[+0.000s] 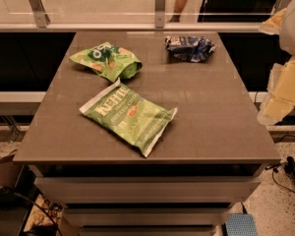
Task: Pick blue chip bag
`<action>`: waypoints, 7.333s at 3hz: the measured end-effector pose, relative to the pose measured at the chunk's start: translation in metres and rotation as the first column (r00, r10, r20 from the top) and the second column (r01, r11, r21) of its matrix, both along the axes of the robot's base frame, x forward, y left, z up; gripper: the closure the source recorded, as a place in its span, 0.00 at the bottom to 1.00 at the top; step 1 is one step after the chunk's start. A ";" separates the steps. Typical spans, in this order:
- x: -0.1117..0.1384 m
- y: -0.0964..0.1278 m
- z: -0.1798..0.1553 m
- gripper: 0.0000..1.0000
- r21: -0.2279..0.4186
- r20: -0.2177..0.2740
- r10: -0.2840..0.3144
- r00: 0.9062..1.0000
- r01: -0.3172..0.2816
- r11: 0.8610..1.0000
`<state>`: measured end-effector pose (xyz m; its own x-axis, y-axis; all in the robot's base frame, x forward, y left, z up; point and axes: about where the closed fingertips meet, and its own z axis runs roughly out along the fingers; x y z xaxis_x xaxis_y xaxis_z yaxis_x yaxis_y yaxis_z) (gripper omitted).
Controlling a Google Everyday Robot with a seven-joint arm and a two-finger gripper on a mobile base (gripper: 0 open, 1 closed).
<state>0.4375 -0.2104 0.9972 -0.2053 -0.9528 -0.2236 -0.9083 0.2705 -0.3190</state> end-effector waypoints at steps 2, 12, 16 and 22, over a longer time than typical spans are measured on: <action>0.006 -0.002 0.000 0.00 -0.036 0.019 -0.031 0.999 0.032 0.999; 0.234 -0.034 -0.046 0.00 -0.052 0.096 -0.034 0.995 0.039 0.998; 0.267 -0.023 -0.094 0.00 -0.054 -0.034 -0.061 0.998 0.059 0.997; 0.323 0.029 -0.145 0.00 0.099 0.066 0.036 0.997 -0.043 0.994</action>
Offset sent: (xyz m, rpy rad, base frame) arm 0.0166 -0.0066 -0.0042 -0.0976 -0.0315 -0.0862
